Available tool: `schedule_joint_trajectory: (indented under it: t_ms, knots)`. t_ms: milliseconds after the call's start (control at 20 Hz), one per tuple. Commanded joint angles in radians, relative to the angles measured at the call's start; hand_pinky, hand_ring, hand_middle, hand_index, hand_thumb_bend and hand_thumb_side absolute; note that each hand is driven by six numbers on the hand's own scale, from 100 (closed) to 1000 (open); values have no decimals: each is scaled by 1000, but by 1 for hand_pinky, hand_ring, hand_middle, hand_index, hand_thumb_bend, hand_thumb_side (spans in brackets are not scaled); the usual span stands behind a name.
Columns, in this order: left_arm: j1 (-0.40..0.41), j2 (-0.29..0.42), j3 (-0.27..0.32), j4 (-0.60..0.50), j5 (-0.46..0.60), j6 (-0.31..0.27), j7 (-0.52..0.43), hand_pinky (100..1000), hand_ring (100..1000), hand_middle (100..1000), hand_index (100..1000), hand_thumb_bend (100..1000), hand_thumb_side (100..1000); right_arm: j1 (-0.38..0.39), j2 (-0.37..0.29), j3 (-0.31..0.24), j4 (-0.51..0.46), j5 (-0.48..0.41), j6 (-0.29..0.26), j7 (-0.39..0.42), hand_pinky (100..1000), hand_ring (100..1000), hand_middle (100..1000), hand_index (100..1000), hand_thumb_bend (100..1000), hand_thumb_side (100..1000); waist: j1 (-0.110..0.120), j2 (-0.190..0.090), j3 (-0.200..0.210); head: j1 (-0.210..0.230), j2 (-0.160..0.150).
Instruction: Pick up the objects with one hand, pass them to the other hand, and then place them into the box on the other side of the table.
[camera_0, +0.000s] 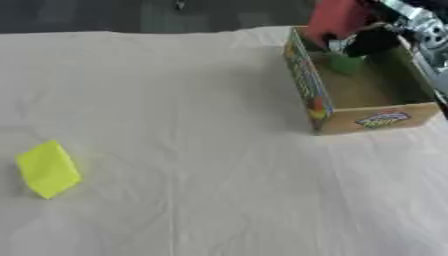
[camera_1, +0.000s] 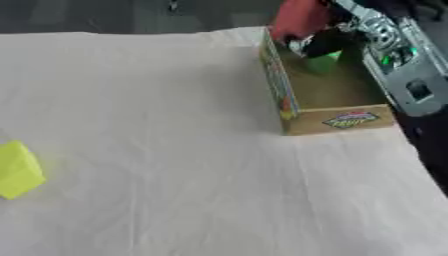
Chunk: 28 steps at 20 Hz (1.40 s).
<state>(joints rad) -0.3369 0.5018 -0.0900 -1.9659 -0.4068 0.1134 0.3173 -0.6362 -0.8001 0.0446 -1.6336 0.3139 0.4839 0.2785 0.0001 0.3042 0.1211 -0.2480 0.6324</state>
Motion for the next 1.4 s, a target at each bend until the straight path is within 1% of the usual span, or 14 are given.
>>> schedule_joint_trajectory:
  t_ms: [50, 350, 450, 500, 550, 650, 750, 800, 950, 1000, 1050, 1100, 1150, 1400]
  knots:
    - [-7, 33, 27, -28, 4, 6, 13, 660, 618, 631, 792, 424, 135, -1, -45, -23, 50, 16, -10, -20, 853, 769, 603, 713, 277, 178, 2, -12, 3, -17, -20]
    - [-2, 35, 46, -34, 7, 11, 34, 661, 618, 631, 792, 425, 147, 27, -51, -35, 112, 42, -30, -30, 854, 796, 642, 744, 329, 201, 6, -9, 6, -18, -17]
    - [0, 36, 53, -34, 9, 13, 43, 660, 618, 631, 792, 425, 146, 36, -54, -39, 121, 51, -38, -29, 855, 816, 672, 770, 381, 212, 7, -9, 7, -18, -16]
    - [0, 37, 55, -34, 9, 14, 48, 660, 619, 632, 793, 428, 147, 40, -56, -42, 125, 57, -42, -30, 858, 837, 704, 798, 433, 222, 7, -9, 7, -18, -16]
    - [1, 37, 58, -34, 9, 14, 51, 660, 619, 632, 793, 429, 147, 44, -58, -45, 128, 64, -44, -31, 858, 839, 707, 800, 437, 223, 7, -9, 8, -19, -16]
    - [2, 39, 63, -34, 9, 15, 58, 661, 619, 632, 793, 431, 148, 51, -61, -51, 134, 82, -44, -35, 864, 865, 740, 830, 483, 230, 7, -9, 9, -19, -15]
    - [4, 40, 67, -34, 9, 16, 64, 661, 619, 631, 792, 431, 151, 59, -64, -56, 140, 102, -45, -37, 885, 911, 789, 879, 551, 253, 7, -9, 10, -20, -15]
    - [5, 41, 69, -34, 10, 16, 67, 661, 618, 631, 792, 432, 154, 62, -65, -58, 141, 111, -48, -36, 902, 939, 816, 901, 605, 285, 7, -10, 10, -20, -14]
    - [8, 41, 73, -34, 11, 19, 75, 660, 619, 631, 792, 426, 159, 67, -68, -67, 142, 148, -69, -45, 910, 960, 832, 916, 635, 298, 6, -10, 11, -17, -12]
    - [9, 41, 73, -34, 11, 20, 76, 660, 619, 631, 792, 411, 161, 69, -68, -70, 142, 159, -74, -51, 914, 970, 842, 919, 565, 268, 6, -11, 11, -16, -11]
    - [9, 42, 74, -34, 11, 20, 77, 660, 619, 631, 792, 417, 158, 70, -69, -74, 143, 168, -77, -59, 915, 973, 843, 919, 561, 238, 6, -11, 11, -14, -10]
    - [10, 42, 74, -34, 10, 21, 78, 660, 619, 631, 792, 414, 159, 71, -70, -77, 143, 176, -77, -68, 915, 972, 842, 917, 525, 207, 6, -11, 11, -14, -9]
    - [10, 42, 75, -34, 10, 22, 78, 660, 619, 631, 792, 413, 159, 72, -70, -81, 144, 181, -74, -76, 917, 976, 845, 916, 457, 129, 5, -11, 11, -13, -9]
    - [12, 44, 76, -34, 8, 25, 80, 661, 619, 632, 793, 415, 164, 75, -67, -100, 133, 150, -50, -118, 913, 965, 831, 917, 454, 138, 6, -12, 9, -4, -6]
